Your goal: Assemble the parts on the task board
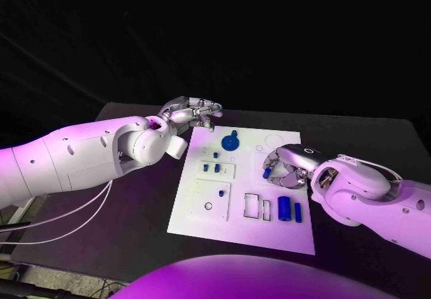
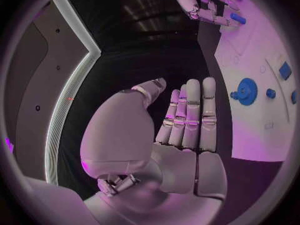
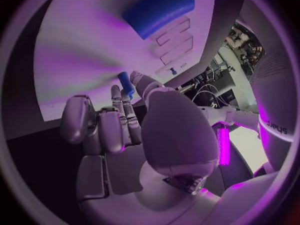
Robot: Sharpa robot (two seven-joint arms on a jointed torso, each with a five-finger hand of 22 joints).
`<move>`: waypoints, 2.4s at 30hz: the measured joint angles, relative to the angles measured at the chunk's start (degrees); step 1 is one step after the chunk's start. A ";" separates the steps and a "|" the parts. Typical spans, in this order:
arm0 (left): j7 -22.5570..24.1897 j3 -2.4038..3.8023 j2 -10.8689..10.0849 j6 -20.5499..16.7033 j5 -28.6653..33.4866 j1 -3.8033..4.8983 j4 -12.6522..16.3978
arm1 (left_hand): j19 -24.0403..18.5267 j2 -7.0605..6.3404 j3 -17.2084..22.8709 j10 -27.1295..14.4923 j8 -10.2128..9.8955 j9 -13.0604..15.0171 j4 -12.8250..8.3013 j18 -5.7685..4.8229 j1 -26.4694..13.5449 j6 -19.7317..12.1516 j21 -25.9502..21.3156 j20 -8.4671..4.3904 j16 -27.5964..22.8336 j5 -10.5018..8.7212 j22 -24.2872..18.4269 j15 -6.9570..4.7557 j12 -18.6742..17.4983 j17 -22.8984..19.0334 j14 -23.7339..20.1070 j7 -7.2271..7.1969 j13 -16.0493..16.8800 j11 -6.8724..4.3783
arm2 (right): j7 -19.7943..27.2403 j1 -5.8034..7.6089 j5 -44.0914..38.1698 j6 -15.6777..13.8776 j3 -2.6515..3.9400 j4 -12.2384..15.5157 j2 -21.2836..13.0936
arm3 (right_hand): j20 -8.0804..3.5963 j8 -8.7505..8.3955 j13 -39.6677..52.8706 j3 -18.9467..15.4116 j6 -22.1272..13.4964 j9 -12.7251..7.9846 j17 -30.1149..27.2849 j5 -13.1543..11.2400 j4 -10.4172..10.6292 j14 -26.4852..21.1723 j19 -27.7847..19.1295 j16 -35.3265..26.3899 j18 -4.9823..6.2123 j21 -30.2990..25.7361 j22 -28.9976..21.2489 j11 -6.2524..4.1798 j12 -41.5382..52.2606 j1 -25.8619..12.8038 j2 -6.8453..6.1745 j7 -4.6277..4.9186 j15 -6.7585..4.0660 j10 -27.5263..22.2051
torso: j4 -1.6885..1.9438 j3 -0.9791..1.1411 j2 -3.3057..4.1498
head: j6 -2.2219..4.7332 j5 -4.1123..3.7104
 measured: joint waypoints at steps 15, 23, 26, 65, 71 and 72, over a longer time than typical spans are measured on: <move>-0.03 0.00 0.04 0.16 -0.01 0.00 -0.04 | 0.00 0.00 0.00 0.00 0.00 0.00 0.00 0.00 0.00 0.00 0.00 0.00 0.00 0.00 0.00 0.00 0.00 -0.01 0.00 0.00 0.00 0.00 | 0.17 -0.23 0.93 -0.36 -0.03 -1.01 1.12 | -0.72 1.27 -0.32 11.68 3.64 0.30 1.32 -3.76 -0.12 0.20 1.95 0.81 -0.01 3.76 -0.01 -0.96 -0.39 -2.30 -0.85 -0.56 -0.62 6.30 | -0.09 0.02 -0.04 | 0.00 0.11; -0.08 0.00 0.04 0.25 -0.03 0.00 -0.04 | 0.00 0.00 0.00 0.00 0.00 0.00 0.00 0.00 0.00 0.00 0.00 0.00 0.00 0.00 0.01 0.00 0.00 -0.01 0.00 0.00 0.00 0.00 | -0.73 -0.36 1.15 -2.09 -0.09 -1.28 1.53 | -0.92 2.73 -0.01 15.94 4.82 1.75 1.00 -6.11 -1.59 0.16 2.15 0.80 -0.01 3.25 -0.02 -1.56 -1.16 -3.06 -0.09 -1.15 -1.07 7.87 | -0.07 0.03 -0.04 | 0.00 -0.01; -0.10 0.00 0.04 0.27 -0.03 0.00 -0.05 | 0.00 0.00 0.00 0.00 0.00 0.00 0.00 0.00 0.00 0.00 0.00 0.00 0.00 0.00 0.01 0.00 0.00 -0.01 0.00 0.00 0.00 0.00 | -1.18 -0.40 1.15 -2.97 -0.10 -1.27 1.54 | -1.13 3.59 0.38 17.02 5.26 2.28 1.20 -6.31 -2.65 0.19 2.36 0.80 -0.01 3.82 -0.02 -1.90 -1.29 -3.27 0.14 -1.58 -1.44 8.83 | -0.06 0.02 -0.05 | 0.00 -0.02; -0.17 -0.02 1.47 0.66 -0.05 -0.02 -1.31 | 0.00 0.23 0.00 0.00 0.00 0.00 0.00 0.00 -0.23 0.00 -0.28 0.00 0.00 0.00 -0.04 0.00 0.00 0.05 0.00 0.00 0.00 0.00 | 0.41 -4.19 0.70 -9.33 -0.48 5.05 12.37 | -1.33 4.57 0.79 18.50 5.07 2.31 1.13 -6.49 -3.88 0.19 2.55 0.78 -0.01 4.37 0.01 -2.05 -1.83 -3.10 0.57 -1.85 -1.43 9.38 | 0.07 -0.08 -0.04 | 0.00 1.51; -0.19 -0.02 1.54 0.77 -0.05 -0.02 -1.34 | 0.00 0.23 0.00 0.00 0.00 0.00 0.00 0.00 -0.23 0.00 -0.28 0.00 0.00 0.00 -0.03 0.00 0.00 0.04 0.00 0.00 0.00 0.00 | 1.20 -6.03 0.44 -8.45 -0.62 3.01 13.46 | -1.33 4.53 0.80 18.57 4.77 3.15 1.14 -6.25 -3.95 0.19 2.55 0.78 -0.02 4.36 0.01 -2.05 -1.84 -3.21 0.63 -1.75 -1.43 9.38 | 0.07 -0.08 -0.04 | 0.00 2.04; -0.19 -0.02 1.53 0.78 -0.05 -0.02 -1.34 | 0.00 0.23 0.00 0.00 0.00 0.00 0.00 0.00 -0.23 0.00 -0.28 0.00 0.00 0.00 -0.03 0.00 0.00 0.04 0.00 0.00 0.00 0.00 | 1.28 -6.20 0.38 -8.30 -0.64 2.79 13.57 | -1.33 4.52 0.85 18.57 4.77 3.17 1.13 -6.25 -3.95 0.19 2.55 0.78 -0.02 4.37 0.01 -2.05 -1.84 -3.40 0.53 -1.74 -1.43 9.38 | 0.07 -0.07 -0.04 | 0.00 2.09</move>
